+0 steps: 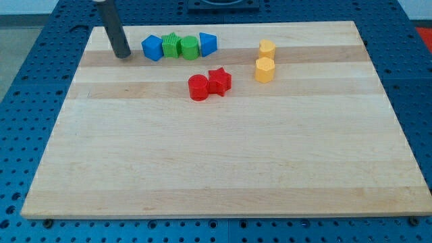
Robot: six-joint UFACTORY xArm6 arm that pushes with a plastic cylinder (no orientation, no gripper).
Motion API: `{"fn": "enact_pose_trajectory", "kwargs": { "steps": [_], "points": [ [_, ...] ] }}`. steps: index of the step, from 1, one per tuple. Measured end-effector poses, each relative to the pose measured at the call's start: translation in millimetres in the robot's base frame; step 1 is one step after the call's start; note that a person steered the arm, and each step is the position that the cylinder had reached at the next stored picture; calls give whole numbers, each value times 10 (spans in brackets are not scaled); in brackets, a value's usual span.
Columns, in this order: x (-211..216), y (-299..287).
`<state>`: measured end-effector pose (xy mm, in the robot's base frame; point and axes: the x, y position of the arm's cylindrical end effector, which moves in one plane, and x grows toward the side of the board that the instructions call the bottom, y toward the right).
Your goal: Slide the blue cube along with green star a bit right
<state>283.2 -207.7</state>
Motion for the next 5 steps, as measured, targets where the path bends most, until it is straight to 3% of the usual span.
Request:
{"fn": "enact_pose_trajectory", "kwargs": {
  "steps": [5],
  "points": [
    [136, 295]
  ]
}}
